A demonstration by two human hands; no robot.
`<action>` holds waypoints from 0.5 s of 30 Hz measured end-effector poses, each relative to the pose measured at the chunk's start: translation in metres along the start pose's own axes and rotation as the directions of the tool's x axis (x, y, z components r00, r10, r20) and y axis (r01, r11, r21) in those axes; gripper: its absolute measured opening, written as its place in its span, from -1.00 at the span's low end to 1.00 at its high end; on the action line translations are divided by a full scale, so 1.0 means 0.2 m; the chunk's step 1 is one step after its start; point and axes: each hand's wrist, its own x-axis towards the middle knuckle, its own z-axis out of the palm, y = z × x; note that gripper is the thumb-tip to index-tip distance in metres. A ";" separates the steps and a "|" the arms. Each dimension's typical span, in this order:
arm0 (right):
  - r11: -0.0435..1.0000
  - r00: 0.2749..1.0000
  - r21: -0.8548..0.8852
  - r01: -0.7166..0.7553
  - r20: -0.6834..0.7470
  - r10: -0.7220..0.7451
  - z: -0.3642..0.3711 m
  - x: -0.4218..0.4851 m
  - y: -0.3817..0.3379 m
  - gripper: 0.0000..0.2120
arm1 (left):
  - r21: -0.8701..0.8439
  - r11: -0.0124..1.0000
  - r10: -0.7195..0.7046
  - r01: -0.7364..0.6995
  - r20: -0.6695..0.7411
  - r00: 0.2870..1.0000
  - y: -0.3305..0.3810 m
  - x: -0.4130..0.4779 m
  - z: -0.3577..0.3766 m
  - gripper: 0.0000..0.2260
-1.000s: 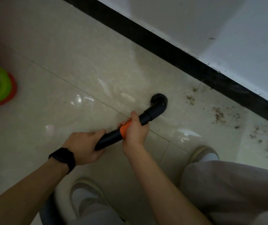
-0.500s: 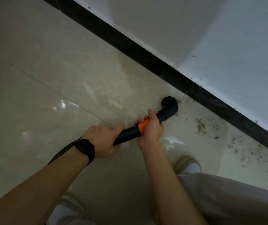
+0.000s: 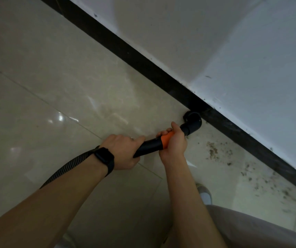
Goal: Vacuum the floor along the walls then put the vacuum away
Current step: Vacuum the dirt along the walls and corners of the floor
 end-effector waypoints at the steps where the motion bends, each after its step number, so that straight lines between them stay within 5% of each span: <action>1: 1.000 1.000 0.001 -0.001 0.005 0.001 0.01 0.01 -0.01 -0.80 | -0.009 1.000 -0.004 0.004 -0.002 1.000 0.00 0.01 0.00 -0.72; 15: 0.993 0.997 0.104 -0.062 -0.046 0.068 0.09 -0.15 0.29 -0.85 | -0.013 1.000 0.005 -0.004 0.039 0.999 -0.27 -0.24 -0.03 -0.69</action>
